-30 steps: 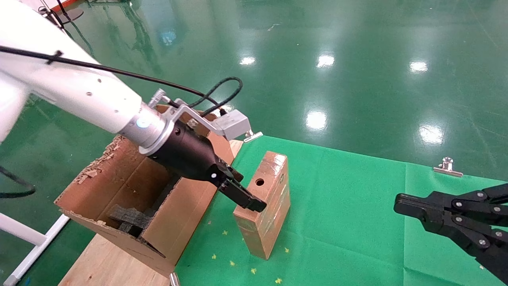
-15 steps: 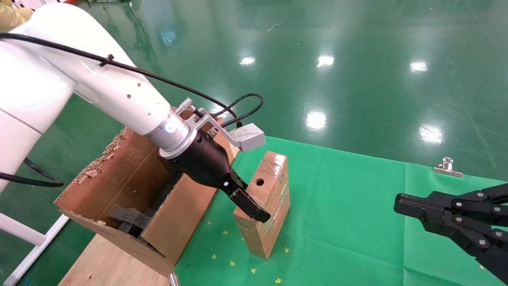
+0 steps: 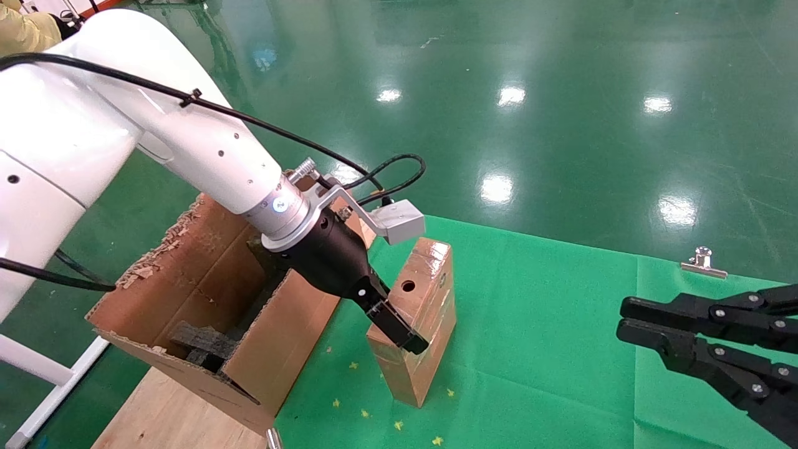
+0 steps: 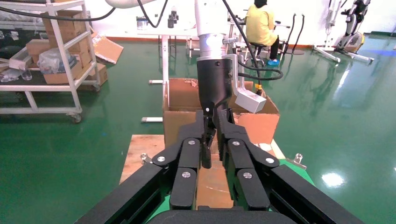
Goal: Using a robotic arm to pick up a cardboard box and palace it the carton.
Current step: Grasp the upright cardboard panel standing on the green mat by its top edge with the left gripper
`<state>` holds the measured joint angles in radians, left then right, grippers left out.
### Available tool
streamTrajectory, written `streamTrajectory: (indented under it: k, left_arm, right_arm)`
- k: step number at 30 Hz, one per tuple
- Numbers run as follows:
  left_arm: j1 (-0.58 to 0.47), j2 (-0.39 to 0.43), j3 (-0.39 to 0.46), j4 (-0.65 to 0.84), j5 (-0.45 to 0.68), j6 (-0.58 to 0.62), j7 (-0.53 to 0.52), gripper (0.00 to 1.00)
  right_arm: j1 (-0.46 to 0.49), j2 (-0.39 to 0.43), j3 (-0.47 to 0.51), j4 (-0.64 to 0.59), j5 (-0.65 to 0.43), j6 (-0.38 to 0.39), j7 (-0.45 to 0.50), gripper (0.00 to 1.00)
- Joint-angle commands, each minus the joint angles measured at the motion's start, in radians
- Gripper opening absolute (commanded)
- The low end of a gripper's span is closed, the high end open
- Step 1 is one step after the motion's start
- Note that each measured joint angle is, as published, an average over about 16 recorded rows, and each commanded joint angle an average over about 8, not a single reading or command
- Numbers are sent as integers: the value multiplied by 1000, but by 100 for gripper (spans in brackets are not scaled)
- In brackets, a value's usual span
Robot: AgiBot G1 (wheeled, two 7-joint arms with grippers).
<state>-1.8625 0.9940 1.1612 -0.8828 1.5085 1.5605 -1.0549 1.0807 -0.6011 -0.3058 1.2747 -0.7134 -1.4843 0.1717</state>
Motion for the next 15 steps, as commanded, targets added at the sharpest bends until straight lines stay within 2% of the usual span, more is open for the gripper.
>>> streamTrajectory:
  k: [1,15]
  left_arm:
    - [0,0,0,0,0,0,0,0]
    - [2,-6,-7,-4,-2,0,-6,0]
  right_arm:
    - [0,0,0,0,0,0,0,100]
    - [0,0,0,0,0,0,0,100]
